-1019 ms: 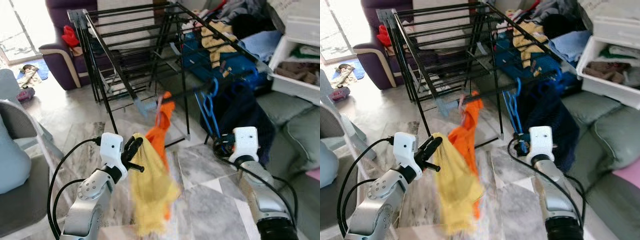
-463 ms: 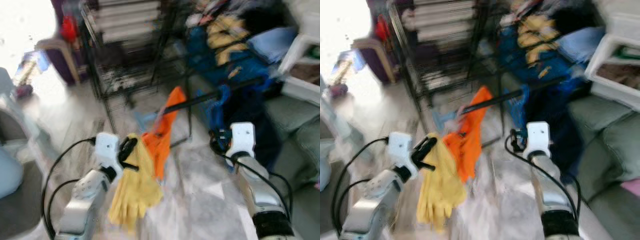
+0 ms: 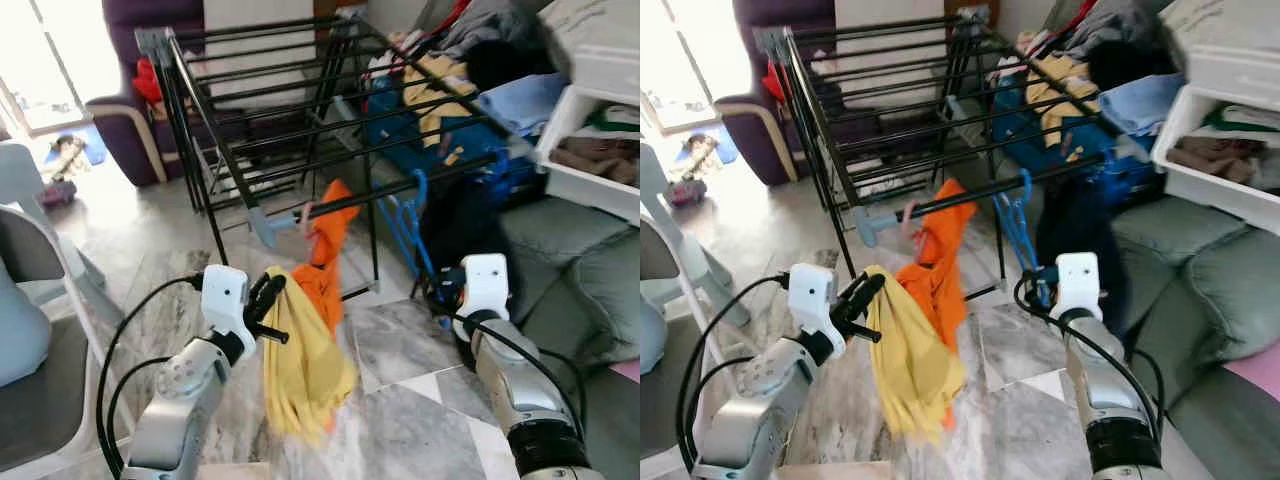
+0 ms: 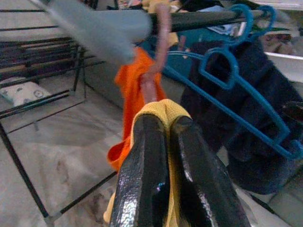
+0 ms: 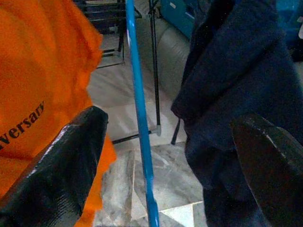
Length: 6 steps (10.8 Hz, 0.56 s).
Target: Hang hanger
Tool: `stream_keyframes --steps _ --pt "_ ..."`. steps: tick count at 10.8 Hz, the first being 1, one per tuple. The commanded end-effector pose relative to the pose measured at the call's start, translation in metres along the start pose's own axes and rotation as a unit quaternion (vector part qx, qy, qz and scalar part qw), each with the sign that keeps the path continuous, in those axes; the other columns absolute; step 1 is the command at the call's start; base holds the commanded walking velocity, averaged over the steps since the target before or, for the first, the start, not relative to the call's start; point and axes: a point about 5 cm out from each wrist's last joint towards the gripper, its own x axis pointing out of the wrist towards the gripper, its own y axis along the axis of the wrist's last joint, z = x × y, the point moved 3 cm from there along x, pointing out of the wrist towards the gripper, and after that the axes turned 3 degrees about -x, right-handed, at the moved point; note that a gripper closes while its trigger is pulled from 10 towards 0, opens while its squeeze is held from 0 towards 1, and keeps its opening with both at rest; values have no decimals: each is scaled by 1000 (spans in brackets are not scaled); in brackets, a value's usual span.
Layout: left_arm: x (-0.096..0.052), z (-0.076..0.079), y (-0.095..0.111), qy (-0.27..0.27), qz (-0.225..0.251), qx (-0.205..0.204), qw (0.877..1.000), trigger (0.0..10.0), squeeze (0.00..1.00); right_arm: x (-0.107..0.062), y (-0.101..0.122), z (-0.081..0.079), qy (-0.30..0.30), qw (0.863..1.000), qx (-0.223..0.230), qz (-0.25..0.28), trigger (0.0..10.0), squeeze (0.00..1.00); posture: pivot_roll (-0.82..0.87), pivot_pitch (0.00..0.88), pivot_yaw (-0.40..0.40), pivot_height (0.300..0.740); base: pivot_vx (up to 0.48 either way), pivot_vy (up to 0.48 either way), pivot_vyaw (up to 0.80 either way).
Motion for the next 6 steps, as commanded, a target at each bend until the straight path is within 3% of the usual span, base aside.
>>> stream_keyframes --steps 1,6 --pt "0 0 8 2 10 11 1000 10000 0 6 10 0 2 1000 2 11 10000 0 -104 0 6 740 0 0 0" --pt "-4 -1 9 -1 10 19 1000 10000 0 24 17 -4 25 1000 -2 6 10000 0 -87 0 13 740 0 0 0"
